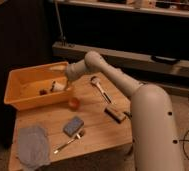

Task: Stack cups into tray

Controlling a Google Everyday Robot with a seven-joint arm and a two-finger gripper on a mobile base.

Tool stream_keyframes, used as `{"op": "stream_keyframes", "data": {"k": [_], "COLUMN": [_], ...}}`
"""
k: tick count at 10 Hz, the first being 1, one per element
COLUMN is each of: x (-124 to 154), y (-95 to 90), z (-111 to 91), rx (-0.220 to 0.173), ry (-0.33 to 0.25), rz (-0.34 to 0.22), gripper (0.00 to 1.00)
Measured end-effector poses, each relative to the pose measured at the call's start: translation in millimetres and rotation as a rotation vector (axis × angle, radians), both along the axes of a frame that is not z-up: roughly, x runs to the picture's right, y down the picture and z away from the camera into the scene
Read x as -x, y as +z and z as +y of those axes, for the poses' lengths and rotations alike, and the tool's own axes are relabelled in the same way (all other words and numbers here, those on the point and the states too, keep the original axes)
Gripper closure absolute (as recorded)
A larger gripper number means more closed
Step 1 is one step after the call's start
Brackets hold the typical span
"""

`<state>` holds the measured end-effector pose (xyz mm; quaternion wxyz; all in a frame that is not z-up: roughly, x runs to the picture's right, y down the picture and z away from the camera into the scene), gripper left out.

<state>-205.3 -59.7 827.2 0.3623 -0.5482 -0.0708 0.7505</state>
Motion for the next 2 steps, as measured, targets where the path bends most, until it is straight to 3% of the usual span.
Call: {"op": "stream_keyframes", "data": {"k": [2], "x": [-4.6], "y": [1.6], "z": [0.9], "rx": [-0.001], "ry": [0.001], "rz": [0.004], "gripper": [0.2]}}
